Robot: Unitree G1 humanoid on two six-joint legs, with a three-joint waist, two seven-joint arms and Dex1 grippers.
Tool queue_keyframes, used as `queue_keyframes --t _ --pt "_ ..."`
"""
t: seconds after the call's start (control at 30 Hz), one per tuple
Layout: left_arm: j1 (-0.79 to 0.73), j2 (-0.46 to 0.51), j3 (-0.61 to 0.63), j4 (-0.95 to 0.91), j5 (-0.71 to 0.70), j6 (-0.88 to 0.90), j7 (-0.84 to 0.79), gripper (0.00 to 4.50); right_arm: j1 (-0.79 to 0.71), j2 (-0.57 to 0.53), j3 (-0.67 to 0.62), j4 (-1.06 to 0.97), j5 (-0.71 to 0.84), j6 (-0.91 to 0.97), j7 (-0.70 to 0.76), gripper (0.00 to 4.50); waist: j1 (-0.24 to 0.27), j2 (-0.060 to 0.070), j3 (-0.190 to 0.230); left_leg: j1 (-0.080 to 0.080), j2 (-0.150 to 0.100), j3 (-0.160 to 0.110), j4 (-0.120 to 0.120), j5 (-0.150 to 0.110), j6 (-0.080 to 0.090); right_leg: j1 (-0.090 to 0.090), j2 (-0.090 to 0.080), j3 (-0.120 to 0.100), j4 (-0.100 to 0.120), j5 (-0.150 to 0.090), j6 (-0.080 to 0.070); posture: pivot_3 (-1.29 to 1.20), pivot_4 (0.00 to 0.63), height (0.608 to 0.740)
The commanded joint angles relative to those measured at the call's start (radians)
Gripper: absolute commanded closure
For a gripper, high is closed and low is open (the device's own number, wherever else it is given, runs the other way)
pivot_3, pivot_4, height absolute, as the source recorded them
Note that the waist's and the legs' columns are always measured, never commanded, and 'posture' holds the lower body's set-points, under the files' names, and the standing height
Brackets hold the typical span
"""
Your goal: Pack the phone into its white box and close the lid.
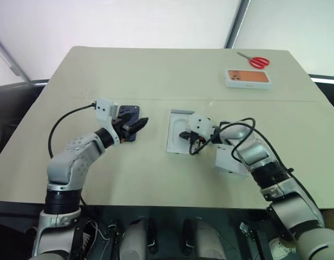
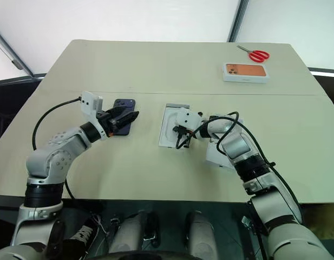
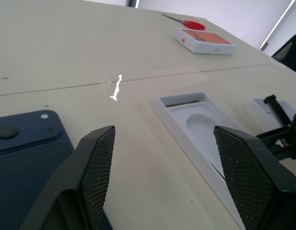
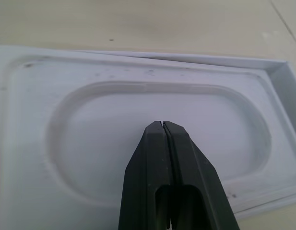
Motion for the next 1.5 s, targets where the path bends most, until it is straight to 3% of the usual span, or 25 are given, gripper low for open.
queue_keyframes --t 0.03,0.8,1.0,1.27,1.4,1.5 --pt "-0.001 -0.016 0.006 -0.044 -0.003 -0.011 0.011 1.01 -0.030 0.037 -0.011 0.058 -0.023 -0.038 -0.046 4.47 -0.001 0.000 0.000 0.000 0.000 0.000 0.000 0.000 0.000 0.000 0.000 0.000 0.000 0.000 0.000 0.00 0.150 0.738" --pt "-0.009 -0.038 0.012 -0.049 -0.013 0.007 0.050 1.01 -0.237 0.203 -0.032 0.487 -0.156 -0.205 -0.374 4.47 -0.007 0.000 0.000 0.000 0.000 0.000 0.000 0.000 0.000 0.000 0.000 0.000 0.001 0.000 0.000 0.00 0.150 0.738" --pt "-0.006 -0.038 0.016 -0.049 -0.016 0.010 0.049 1.01 -0.215 0.178 -0.034 0.454 -0.157 -0.212 -0.342 4.47 -0.006 0.000 0.000 0.000 0.000 0.000 0.000 0.000 0.000 0.000 0.000 0.000 0.001 0.000 0.000 0.00 0.150 0.738" --pt "-0.014 -0.037 0.011 -0.036 -0.016 0.007 0.035 1.01 -0.142 0.099 -0.064 0.225 -0.096 -0.171 -0.166 4.47 -0.004 0.001 0.000 0.000 0.000 0.000 0.000 0.000 0.000 0.000 0.000 0.000 0.001 0.000 0.000 0.00 0.150 0.738" --pt "-0.031 -0.044 0.005 -0.013 -0.011 0.004 0.033 1.01 -0.066 0.070 -0.001 0.154 -0.112 -0.133 -0.052 4.47 -0.002 0.001 0.000 0.000 0.000 0.000 0.000 0.000 0.000 0.000 0.000 0.000 0.000 0.000 0.000 0.00 0.150 0.738" --pt "-0.045 -0.050 -0.007 0.003 -0.005 0.017 0.039 1.01 -0.030 0.077 0.027 0.137 -0.139 -0.122 -0.044 4.47 -0.003 0.001 0.000 0.000 0.000 0.001 0.000 0.000 0.000 0.000 0.000 0.000 0.001 0.000 0.000 0.00 0.150 0.738"
